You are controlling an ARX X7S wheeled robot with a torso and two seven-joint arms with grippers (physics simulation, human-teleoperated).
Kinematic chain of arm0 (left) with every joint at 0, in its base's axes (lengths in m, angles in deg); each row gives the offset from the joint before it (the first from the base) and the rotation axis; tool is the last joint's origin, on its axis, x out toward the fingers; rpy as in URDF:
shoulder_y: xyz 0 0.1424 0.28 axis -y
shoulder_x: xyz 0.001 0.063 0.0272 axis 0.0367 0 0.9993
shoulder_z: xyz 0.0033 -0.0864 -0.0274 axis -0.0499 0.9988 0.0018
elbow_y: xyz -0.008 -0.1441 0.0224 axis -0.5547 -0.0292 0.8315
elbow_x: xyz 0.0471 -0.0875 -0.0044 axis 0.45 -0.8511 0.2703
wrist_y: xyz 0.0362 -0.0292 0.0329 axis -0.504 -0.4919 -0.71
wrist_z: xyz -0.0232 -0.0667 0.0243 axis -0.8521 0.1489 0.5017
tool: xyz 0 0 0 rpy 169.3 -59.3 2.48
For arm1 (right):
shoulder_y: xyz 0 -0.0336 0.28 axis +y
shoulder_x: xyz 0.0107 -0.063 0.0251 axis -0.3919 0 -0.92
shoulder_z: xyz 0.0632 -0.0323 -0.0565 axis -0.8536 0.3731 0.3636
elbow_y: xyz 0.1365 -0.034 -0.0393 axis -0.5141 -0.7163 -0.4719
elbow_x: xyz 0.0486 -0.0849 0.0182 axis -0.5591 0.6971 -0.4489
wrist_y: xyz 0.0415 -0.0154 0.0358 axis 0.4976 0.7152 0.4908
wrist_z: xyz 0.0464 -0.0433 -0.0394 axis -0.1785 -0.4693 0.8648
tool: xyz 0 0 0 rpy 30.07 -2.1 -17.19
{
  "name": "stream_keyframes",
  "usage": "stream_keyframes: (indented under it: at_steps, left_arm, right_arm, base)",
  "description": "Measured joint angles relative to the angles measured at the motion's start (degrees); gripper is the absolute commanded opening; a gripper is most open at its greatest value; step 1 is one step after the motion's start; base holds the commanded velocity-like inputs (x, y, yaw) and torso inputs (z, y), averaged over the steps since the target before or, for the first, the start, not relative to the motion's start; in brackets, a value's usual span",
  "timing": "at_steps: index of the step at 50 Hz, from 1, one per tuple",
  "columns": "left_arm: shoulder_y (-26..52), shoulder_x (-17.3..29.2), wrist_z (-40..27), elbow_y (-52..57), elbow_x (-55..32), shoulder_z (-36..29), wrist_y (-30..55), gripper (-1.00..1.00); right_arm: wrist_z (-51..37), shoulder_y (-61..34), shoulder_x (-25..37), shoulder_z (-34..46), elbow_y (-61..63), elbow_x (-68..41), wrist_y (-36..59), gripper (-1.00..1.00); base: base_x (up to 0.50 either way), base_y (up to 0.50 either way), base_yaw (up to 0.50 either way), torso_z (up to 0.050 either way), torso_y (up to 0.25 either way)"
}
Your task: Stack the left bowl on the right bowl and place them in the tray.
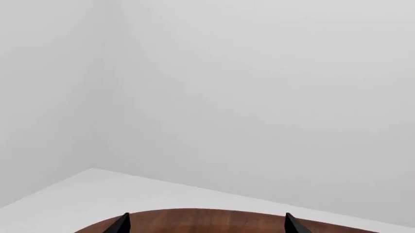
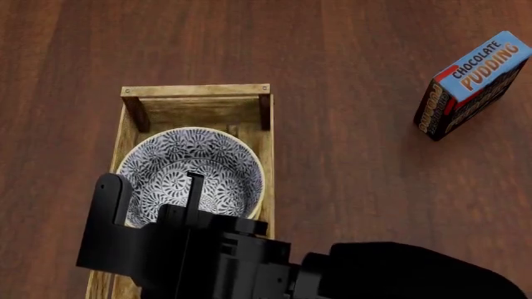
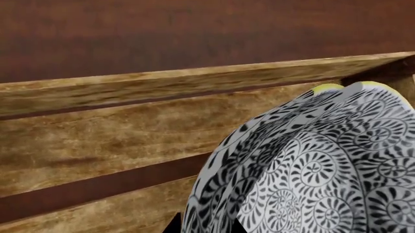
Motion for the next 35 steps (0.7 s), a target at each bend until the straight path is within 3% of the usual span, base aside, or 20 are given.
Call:
stream_keyframes:
  at_steps: [19,20,35]
  left_arm:
    - [0.01,0.27,-0.32,0.24,-0.24,0.09,0.03,1.00]
    - [0.00,0.28,-0.34,0.26,-0.25,0.10,0.03,1.00]
    - [-0.16,0.48,-0.48,0.44,-0.39,0.20,-0.06,1.00]
  right_arm:
    - [1.13,-0.20,-1.07,0.07,-1.99,-0.17,-0.34,-1.00]
    - [1.02,-0.17,-1.15,-0.06,-1.99,-0.18,-0.12,1.00]
    - [2.35,1.01,-1.72,-1.76,-1.67,-1.85,5.65,1.00]
  base:
    - [0.00,0.00,0.00,0.000,-0.003]
    - [0.00,0.00,0.00,0.000,0.000]
    - [0.00,0.00,0.00,0.000,-0.001]
